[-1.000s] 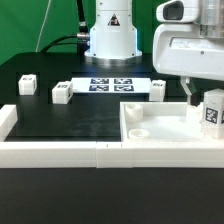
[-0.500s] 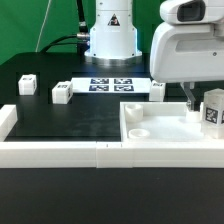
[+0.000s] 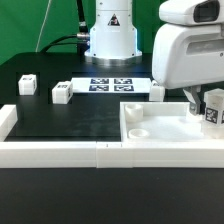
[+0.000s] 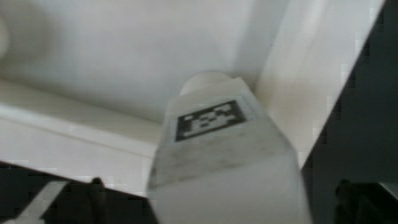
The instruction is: Assemble one leg
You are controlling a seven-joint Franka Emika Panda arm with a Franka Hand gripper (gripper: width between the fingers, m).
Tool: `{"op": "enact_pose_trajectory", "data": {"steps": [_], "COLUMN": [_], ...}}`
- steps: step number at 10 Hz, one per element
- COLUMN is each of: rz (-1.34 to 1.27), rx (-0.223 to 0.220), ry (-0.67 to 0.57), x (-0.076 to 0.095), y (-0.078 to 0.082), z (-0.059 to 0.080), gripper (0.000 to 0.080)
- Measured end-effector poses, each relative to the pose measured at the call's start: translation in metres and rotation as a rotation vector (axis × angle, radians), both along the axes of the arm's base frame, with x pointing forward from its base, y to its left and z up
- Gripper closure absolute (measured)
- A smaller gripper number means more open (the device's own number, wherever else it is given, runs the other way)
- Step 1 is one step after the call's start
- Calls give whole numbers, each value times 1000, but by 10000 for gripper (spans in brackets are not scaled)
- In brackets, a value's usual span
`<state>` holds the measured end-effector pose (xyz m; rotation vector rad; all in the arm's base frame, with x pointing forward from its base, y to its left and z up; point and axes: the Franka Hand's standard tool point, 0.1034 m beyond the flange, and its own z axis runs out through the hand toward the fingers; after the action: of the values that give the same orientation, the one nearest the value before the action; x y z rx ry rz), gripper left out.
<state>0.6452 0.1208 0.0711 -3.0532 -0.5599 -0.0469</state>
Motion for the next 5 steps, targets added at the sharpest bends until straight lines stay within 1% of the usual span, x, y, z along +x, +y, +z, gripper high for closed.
{"op": "enact_pose_trajectory", "data": {"steps": [1, 2, 3, 4, 5], "rz": [-10, -11, -12, -37, -62], "rx": [0, 0, 0, 2, 4], "ry": [0, 0, 1, 2, 3], "x": [0, 0, 0, 0, 0], "y": [0, 0, 0, 0, 0], "z": [0, 0, 0, 0, 0], "gripper": [178, 178, 359, 359, 511]}}
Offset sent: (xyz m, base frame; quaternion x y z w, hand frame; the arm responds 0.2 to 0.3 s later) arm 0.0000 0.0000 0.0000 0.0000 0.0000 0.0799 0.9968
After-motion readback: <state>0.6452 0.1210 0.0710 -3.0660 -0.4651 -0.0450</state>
